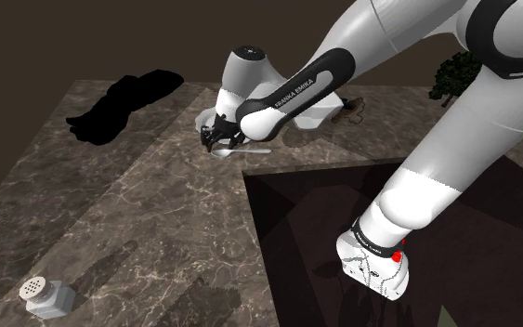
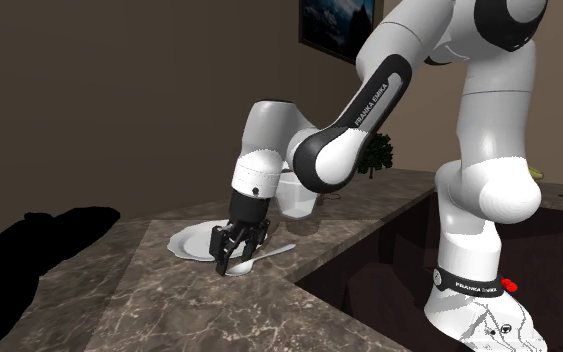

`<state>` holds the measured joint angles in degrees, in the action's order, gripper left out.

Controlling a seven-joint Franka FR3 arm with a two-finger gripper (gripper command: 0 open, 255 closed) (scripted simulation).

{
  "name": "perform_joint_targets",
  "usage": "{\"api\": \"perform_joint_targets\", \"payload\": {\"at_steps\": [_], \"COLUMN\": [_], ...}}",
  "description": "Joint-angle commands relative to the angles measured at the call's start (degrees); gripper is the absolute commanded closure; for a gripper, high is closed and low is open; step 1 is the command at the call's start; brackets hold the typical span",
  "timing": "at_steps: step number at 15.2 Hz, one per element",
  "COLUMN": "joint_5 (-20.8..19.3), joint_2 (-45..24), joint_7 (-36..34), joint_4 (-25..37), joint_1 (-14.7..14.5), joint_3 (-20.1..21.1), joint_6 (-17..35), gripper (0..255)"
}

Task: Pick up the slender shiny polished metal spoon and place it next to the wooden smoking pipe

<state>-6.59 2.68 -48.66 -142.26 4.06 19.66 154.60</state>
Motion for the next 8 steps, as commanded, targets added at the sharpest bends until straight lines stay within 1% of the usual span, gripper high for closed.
{"api": "perform_joint_targets", "payload": {"at_steps": [1,2,8], "joint_5": [0.0,0.0,3.2], "joint_2": [0.0,0.0,3.7], "joint_7": [0.0,0.0,2.6], "joint_4": [0.0,0.0,1.4], "joint_1": [0.0,0.0,-0.5], "joint_3": [0.0,0.0,-0.3], "joint_6": [0.0,0.0,-4.9], "gripper": [255,255,255]}}
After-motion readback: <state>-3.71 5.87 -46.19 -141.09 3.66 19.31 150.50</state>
